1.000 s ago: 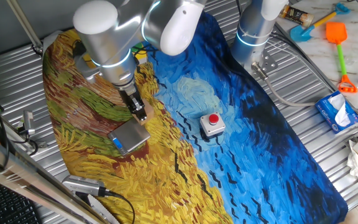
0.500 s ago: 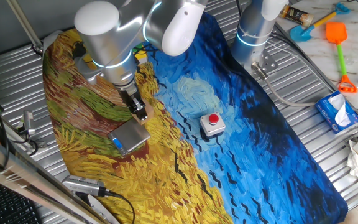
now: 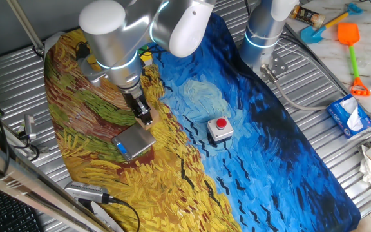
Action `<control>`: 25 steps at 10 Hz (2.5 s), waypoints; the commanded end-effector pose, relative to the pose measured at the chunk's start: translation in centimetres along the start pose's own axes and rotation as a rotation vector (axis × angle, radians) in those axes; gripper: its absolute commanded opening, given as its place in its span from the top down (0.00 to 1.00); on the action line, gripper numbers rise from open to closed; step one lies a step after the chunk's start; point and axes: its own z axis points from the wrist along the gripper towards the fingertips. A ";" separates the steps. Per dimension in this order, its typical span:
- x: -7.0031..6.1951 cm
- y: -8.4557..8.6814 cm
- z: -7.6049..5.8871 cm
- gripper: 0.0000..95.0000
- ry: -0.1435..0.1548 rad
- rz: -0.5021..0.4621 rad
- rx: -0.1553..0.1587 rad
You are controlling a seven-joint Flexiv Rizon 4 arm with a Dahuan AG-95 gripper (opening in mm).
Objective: Place the block on the scale
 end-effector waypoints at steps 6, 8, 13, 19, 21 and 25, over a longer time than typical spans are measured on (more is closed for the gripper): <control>0.1 0.0 -0.1 1.00 -0.019 0.001 0.001; -0.5 0.0 -0.4 1.00 -0.018 0.005 -0.001; -5.4 0.6 -1.9 1.00 0.003 0.020 -0.011; -7.0 0.7 0.2 1.00 -0.008 0.008 -0.018; -7.1 0.8 0.8 1.00 -0.009 0.005 -0.018; -6.7 0.9 2.4 1.00 -0.014 -0.006 -0.020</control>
